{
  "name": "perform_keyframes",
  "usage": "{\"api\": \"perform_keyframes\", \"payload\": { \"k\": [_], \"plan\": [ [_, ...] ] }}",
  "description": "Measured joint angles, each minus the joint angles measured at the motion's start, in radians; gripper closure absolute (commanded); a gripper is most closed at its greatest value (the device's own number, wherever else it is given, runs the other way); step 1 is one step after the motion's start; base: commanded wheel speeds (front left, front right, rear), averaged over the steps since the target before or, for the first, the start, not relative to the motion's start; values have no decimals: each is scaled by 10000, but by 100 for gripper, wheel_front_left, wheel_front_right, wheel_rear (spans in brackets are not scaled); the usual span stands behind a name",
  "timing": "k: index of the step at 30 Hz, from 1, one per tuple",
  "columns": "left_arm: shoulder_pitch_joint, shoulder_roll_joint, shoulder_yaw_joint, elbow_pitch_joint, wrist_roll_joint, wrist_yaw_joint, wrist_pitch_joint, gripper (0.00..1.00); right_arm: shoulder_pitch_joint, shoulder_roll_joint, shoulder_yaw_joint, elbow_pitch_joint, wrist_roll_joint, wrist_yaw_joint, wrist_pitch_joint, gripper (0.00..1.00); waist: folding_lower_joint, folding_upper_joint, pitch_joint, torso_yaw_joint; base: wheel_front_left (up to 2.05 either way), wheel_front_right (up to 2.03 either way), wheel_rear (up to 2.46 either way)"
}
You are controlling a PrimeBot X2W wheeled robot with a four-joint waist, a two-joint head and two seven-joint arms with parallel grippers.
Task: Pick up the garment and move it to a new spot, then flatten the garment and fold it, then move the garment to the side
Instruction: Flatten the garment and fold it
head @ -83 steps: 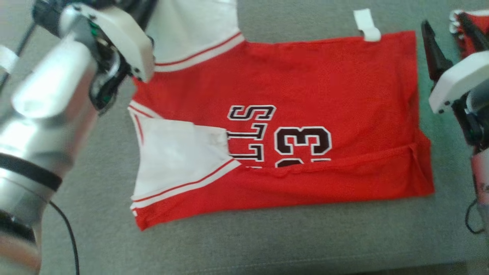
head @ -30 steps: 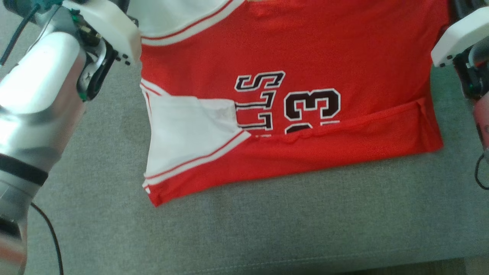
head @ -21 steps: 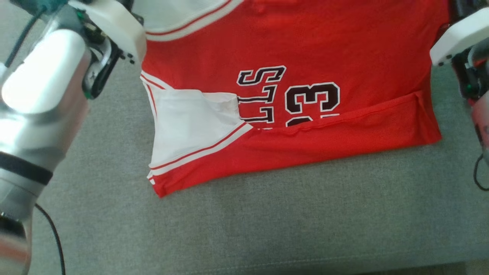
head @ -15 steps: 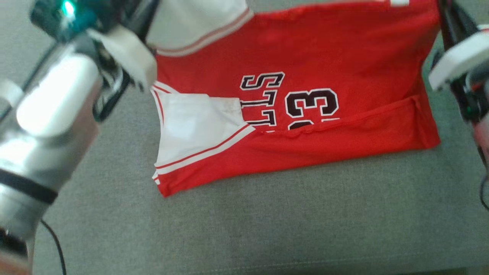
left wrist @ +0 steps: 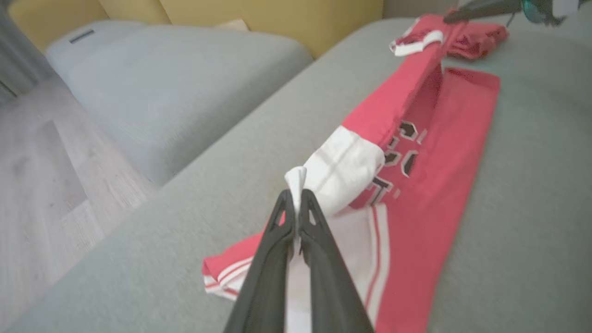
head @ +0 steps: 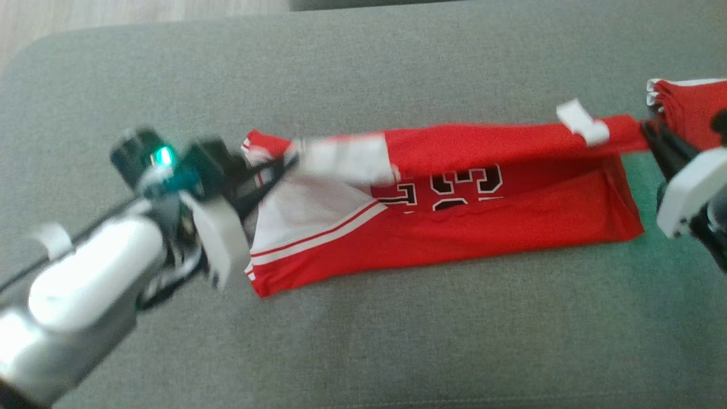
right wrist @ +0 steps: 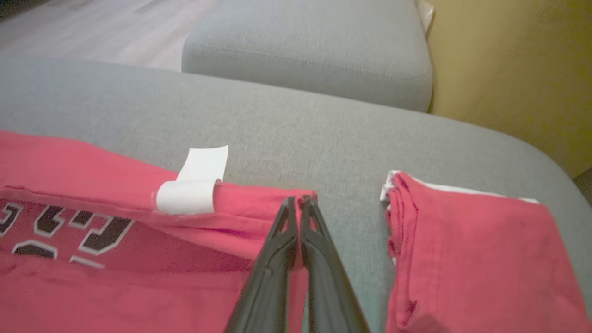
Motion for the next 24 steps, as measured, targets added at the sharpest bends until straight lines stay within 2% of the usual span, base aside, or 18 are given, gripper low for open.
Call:
{"api": "perform_keyframes", "payload": {
  "k": [5, 10, 14, 18, 24],
  "plan": [
    [767, 846, -633, -1371, -387, -132, 1005, 100, 541, -617, 558, -585, 602, 0, 679, 100, 0, 0, -183, 76, 0, 0, 0],
    [1105, 1256, -955, -1877, -784, -207, 1670, 100, 703, -943, 907, -1095, 1185, 2, 1446, 100, 0, 0, -234, 48, 0, 0, 0],
    [1244, 1442, -1258, -1975, -932, -209, 2125, 100, 846, -1283, 1210, -1465, 1429, 0, 2151, 100, 0, 0, -270, 4, 0, 0, 0],
    [1370, 1429, -1317, -1939, -855, -194, 2098, 100, 971, -1582, 1476, -1695, 1513, 0, 2468, 100, 0, 0, -254, -37, 0, 0, 0],
    [1450, 1227, -1507, -1630, -757, -121, 1864, 100, 1076, -1672, 1574, -1877, 1724, 0, 2943, 100, 0, 0, -201, -121, 0, 0, 0]
  ]
}}
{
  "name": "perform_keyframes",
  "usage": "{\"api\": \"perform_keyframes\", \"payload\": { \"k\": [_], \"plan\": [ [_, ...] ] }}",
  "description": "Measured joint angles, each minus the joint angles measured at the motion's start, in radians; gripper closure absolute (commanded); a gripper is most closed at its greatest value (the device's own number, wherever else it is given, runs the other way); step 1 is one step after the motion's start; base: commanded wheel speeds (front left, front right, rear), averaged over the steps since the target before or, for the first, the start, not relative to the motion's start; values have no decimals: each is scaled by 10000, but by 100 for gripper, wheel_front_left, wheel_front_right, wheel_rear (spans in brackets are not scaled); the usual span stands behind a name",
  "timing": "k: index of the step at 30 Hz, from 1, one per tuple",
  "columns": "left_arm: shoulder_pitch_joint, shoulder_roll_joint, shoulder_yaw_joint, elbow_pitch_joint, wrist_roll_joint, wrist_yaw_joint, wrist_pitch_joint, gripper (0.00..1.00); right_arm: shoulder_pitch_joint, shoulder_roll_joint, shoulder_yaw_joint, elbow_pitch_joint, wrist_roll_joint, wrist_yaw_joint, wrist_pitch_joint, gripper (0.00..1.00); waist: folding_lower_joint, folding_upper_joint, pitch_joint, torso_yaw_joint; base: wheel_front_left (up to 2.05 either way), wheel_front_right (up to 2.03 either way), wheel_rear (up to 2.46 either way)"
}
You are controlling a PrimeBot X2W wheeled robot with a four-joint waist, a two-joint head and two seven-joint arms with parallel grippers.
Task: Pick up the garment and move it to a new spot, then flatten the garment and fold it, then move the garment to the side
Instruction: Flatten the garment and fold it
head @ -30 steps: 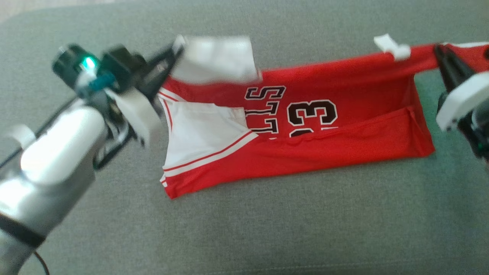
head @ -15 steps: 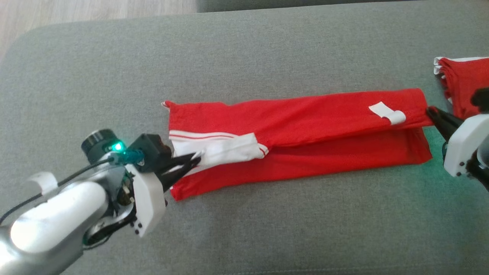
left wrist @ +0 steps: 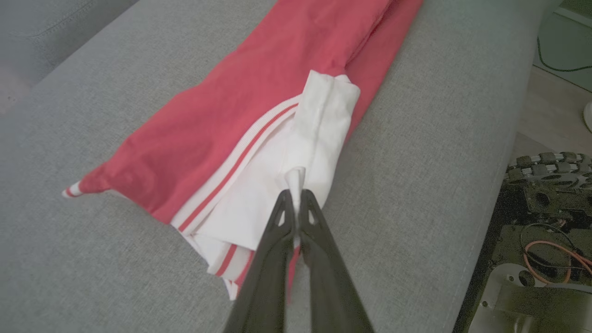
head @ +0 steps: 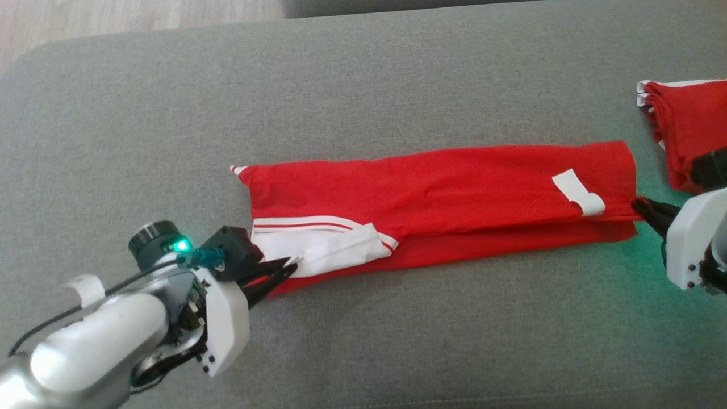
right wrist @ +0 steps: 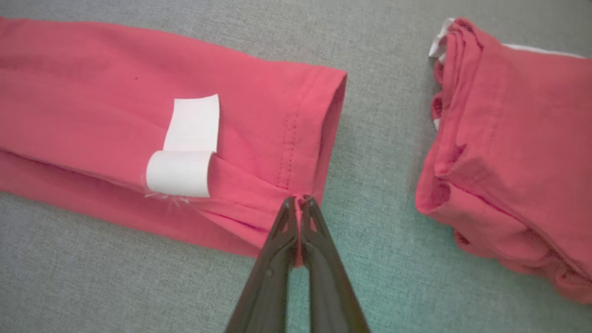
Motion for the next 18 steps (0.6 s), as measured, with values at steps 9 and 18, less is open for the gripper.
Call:
{"api": "perform_keyframes", "payload": {
  "k": [9, 18],
  "plan": [
    [301, -259, 201, 658, -194, 389, -681, 0, 2, 4, -711, 17, 763, 0, 307, 0, 0, 0, -148, -148, 0, 0, 0],
    [463, -1003, 2086, 988, -550, 2533, -3076, 0, -46, 1112, -2362, -56, 470, 0, -1885, 0, 0, 0, -607, -354, 0, 0, 0]
  ]
}}
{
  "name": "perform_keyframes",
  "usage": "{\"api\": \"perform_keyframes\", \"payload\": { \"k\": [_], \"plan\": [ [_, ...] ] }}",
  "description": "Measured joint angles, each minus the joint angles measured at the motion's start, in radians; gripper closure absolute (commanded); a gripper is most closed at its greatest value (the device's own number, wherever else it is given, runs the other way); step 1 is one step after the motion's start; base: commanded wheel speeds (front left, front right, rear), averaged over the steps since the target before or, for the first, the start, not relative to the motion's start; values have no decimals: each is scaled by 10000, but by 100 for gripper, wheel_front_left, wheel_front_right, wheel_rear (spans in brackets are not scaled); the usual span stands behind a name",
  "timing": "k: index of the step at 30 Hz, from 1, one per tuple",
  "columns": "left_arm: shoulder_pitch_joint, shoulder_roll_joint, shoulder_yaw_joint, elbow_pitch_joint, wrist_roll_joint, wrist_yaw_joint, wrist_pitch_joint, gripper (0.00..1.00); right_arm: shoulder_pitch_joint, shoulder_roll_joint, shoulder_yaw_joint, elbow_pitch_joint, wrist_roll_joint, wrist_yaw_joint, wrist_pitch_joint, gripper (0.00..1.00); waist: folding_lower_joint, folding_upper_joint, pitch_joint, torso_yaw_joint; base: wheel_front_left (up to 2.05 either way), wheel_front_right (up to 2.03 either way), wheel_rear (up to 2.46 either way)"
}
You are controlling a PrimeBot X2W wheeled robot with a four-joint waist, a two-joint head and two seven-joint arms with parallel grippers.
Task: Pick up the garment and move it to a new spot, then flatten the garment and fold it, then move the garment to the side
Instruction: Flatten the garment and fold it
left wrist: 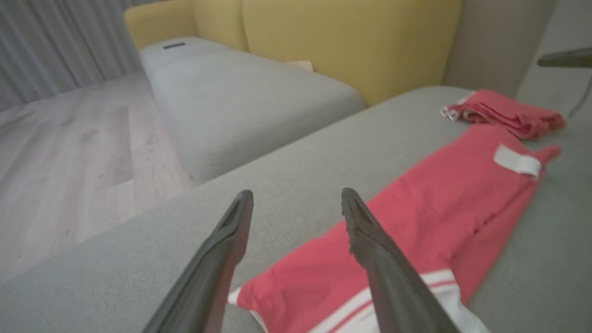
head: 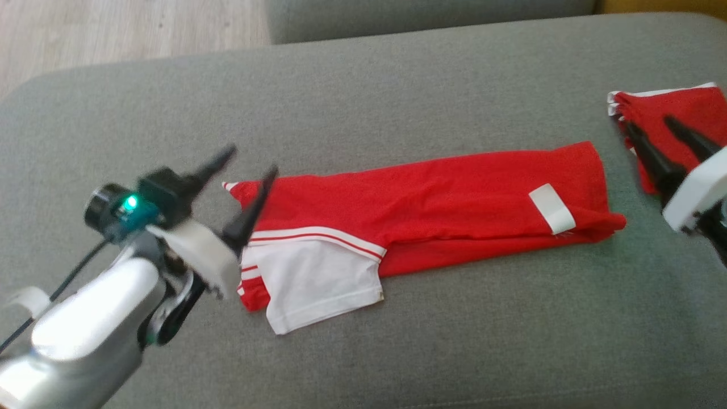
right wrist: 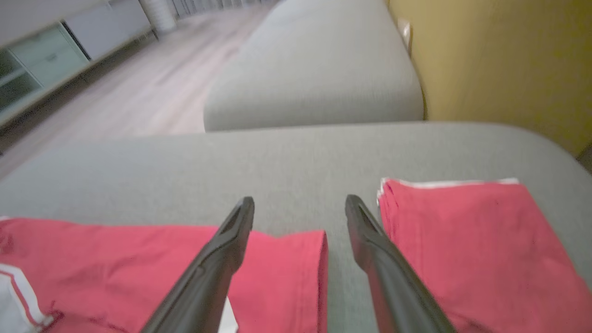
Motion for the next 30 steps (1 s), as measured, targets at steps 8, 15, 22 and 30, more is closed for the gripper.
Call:
{"api": "perform_keyframes", "payload": {
  "k": [8, 15, 22, 30],
  "plan": [
    [1593, -1733, 3168, -665, 309, 1325, -378, 0, 188, 1933, -2186, 184, -1883, 0, -2462, 0, 0, 0, -333, -69, 0, 0, 0],
    [3871, -3542, 5310, -876, 1837, 968, -378, 0, 1755, 4295, -4562, 130, -4577, 0, -3484, 0, 0, 0, -454, -78, 0, 0, 0],
    [5149, -4550, 6763, -888, 3300, -12, -378, 0, 3037, 6080, -5800, -303, -6416, 0, -3630, 0, 0, 0, -492, -44, 0, 0, 0],
    [5662, -5453, 7914, -704, 4408, -1323, -378, 0, 3628, 6378, -6598, -558, -7254, 0, -3615, 0, 0, 0, -246, 145, 0, 0, 0]
  ]
}}
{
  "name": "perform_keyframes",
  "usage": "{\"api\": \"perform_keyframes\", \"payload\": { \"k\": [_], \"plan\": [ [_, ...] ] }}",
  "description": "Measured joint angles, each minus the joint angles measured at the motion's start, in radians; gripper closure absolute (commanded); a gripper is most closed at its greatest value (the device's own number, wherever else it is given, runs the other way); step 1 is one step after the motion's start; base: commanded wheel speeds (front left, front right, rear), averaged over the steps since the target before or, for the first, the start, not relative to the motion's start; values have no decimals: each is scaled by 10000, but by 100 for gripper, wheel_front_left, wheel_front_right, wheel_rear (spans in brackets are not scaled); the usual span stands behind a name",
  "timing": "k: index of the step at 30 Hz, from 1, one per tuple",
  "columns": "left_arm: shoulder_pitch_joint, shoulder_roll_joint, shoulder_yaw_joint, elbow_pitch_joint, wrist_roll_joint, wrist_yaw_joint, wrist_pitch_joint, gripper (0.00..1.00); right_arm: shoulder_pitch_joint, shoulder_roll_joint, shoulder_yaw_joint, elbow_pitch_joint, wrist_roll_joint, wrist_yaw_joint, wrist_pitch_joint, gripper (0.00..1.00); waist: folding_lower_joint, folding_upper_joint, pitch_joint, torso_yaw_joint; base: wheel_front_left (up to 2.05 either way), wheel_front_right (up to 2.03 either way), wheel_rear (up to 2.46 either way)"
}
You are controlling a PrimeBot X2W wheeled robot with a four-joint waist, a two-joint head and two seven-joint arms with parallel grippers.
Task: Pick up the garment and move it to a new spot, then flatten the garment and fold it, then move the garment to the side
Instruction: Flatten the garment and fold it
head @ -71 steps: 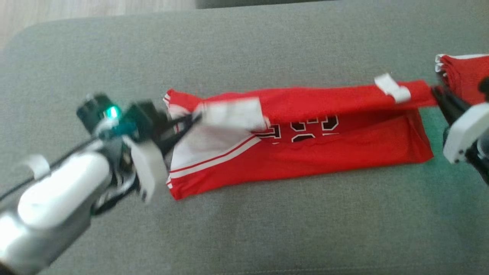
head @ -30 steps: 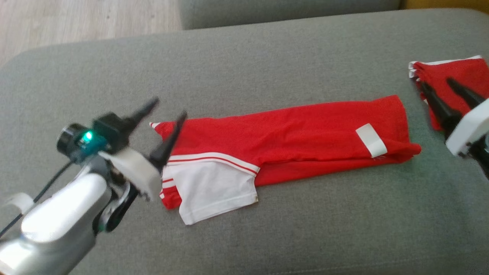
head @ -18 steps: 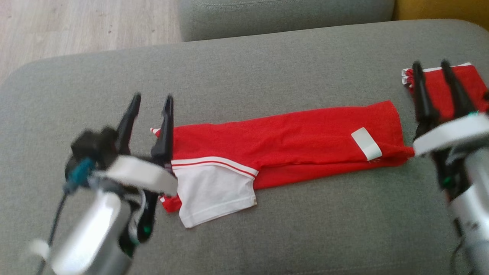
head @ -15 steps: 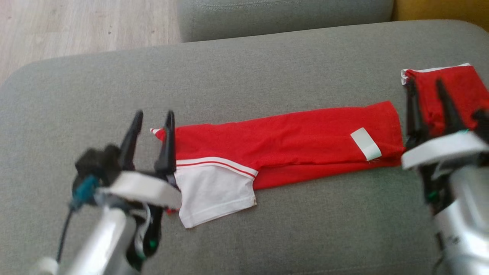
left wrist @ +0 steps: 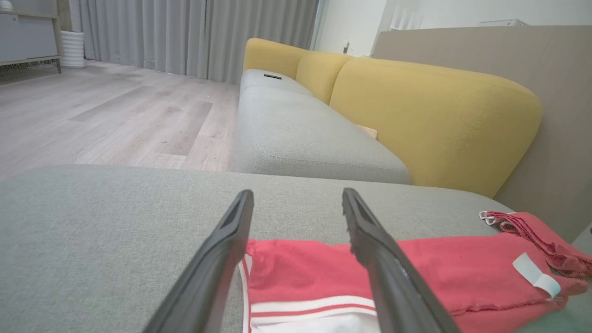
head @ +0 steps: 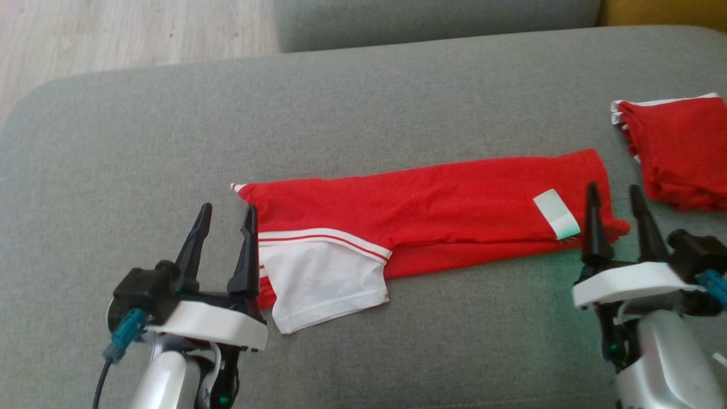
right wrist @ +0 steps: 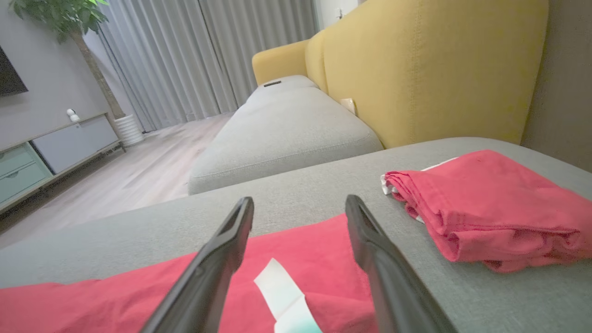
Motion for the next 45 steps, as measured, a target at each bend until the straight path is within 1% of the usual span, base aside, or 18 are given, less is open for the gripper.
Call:
{"api": "perform_keyframes", "payload": {
  "k": [2, 5, 8, 11, 18, 23, 27, 28, 29, 30, 33, 36, 39, 41, 43, 45],
  "plan": [
    [-18, -79, 71, 46, 196, -224, 0, 0, -51, 63, -424, 58, -232, 0, 98, 0, 0, 0, 124, 63, 0, 0, 0],
    [-100, -203, 174, 167, 387, -499, 0, 0, -295, 104, -1195, 506, -548, 0, 334, 0, 0, 0, 300, 160, 0, 0, 0],
    [-267, -263, 211, 316, 531, -683, 0, 0, -616, 104, -1751, 1264, -570, 0, 581, 0, 0, 0, 463, 255, 0, 0, 0],
    [-343, -286, 232, 397, 546, -752, 0, 0, -884, 117, -2150, 2196, -499, 0, 719, 0, 0, 0, 600, 322, 0, 0, 0],
    [-394, -320, 207, 560, 619, -857, 0, 0, -1569, 125, -2418, 4180, -487, 0, 535, 0, 0, 0, 820, 377, 0, 0, 0],
    [-532, -326, 207, 658, 619, -857, 0, 0, -2152, 100, -2330, 5091, -433, 0, 221, 0, 0, 0, 895, 367, 0, 0, 0],
    [-756, -337, 215, 656, 648, -857, 0, 0, -2479, 19, -1992, 5632, -148, 0, -15, 0, 0, 0, 904, 327, 0, 0, 0],
    [-775, -337, 219, 656, 648, -857, 0, 0, -2551, -4, -1854, 5762, -56, 0, -42, 15, 0, 0, 891, 311, 0, 0, 0],
    [-773, -337, 219, 656, 648, -857, 0, 0, -2611, -17, -1756, 5852, 36, 0, -61, 85, 0, 0, 879, 293, 0, 0, 0],
    [-771, -339, 217, 656, 648, -855, 0, 0, -2640, -23, -1672, 5898, 86, 0, -102, 100, 0, 0, 865, 279, 0, 0, 0],
    [-768, -341, 209, 662, 646, -853, 0, 0, -2647, 13, -1582, 5963, 113, 0, -119, 100, 0, 0, 794, 240, 0, 0, 0],
    [-763, -343, 205, 675, 629, -844, 0, 0, -2623, 77, -1975, 5860, -284, 0, -121, 100, 0, 0, 678, 224, 0, 0, 0],
    [-747, -345, 217, 675, 600, -840, 0, 0, -2553, 98, -2790, 5448, -920, 2, -121, 100, 0, 0, 544, 237, 0, 0, 0],
    [-716, -345, 236, 673, 596, -796, 0, 0, -2525, 88, -4071, 4777, -1839, 0, -121, 100, 0, 0, 386, 268, 0, 0, 0],
    [-646, -345, 238, 673, 537, -780, 0, 0, -2434, 90, -4182, 4546, -2119, 0, -123, 100, 0, 0, 316, 280, 0, 0, 0],
    [-539, -343, 240, 681, 508, -765, 0, 0, -2347, 113, -4023, 4460, -2136, 0, -123, 100, 0, 0, 240, 288, 0, 0, 0]
  ]
}}
